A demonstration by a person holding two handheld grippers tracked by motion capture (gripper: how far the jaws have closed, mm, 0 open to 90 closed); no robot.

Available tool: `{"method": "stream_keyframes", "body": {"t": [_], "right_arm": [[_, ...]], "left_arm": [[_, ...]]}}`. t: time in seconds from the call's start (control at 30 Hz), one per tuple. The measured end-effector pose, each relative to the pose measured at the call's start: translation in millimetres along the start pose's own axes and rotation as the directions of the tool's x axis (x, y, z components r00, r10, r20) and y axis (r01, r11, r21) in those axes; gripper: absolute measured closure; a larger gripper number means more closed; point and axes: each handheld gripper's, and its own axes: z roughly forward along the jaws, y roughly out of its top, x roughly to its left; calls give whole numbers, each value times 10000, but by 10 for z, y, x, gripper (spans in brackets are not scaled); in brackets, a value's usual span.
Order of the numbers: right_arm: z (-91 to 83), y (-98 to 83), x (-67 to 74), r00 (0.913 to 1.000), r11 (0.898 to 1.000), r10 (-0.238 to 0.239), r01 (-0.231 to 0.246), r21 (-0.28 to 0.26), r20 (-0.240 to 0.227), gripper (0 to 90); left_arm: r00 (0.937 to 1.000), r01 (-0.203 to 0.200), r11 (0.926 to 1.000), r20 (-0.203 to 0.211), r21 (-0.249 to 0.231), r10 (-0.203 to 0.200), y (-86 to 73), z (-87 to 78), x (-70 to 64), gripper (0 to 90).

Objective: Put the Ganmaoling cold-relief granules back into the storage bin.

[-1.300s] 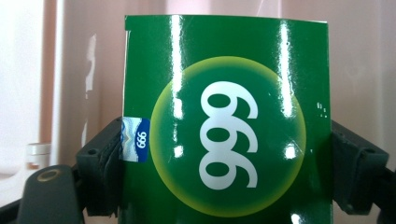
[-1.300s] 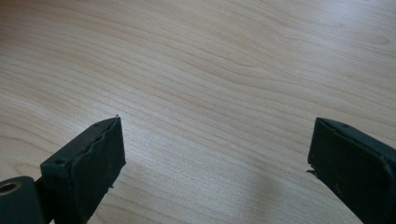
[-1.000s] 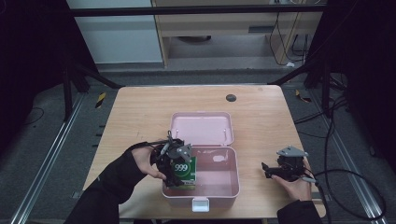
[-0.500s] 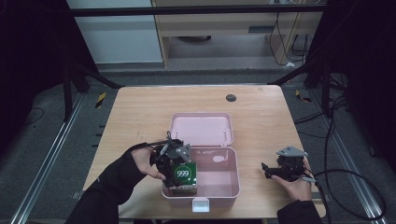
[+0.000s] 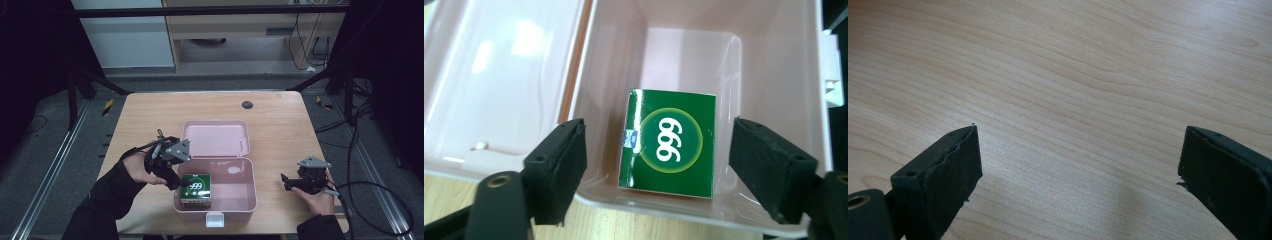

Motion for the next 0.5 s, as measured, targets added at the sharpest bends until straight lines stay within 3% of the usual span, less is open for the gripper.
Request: {"method": "stream_keyframes", "body": {"t": [0.1,0.17,0.2,0.3,0.5], "right_arm": [[-4,-1,-1,10000,10000,12,-12,-11,-6,43],[-5,-2,-1,10000,10000,15,-15,-11,-8,44],[-5,-2,-1,10000,10000,22,-22,-6,-9,44],[0,-3,2,10000,10000,24,-23,7,-8,44],[-3,-5,1,10000,10000,6,-6,6,1,45]], "left_arm": [[9968,768,9942,-176,-747,-783,-25,-26,-16,263],[9863,1572,9761,-263,-1497,-1629,-38,-25,-35,280],[9845,1671,9720,-259,-1652,-1737,-43,-46,-23,286],[9871,1499,9740,-308,-1697,-1572,-68,-144,56,313],[9799,1633,9577,-737,-2369,-1853,-140,-283,182,326]]}}
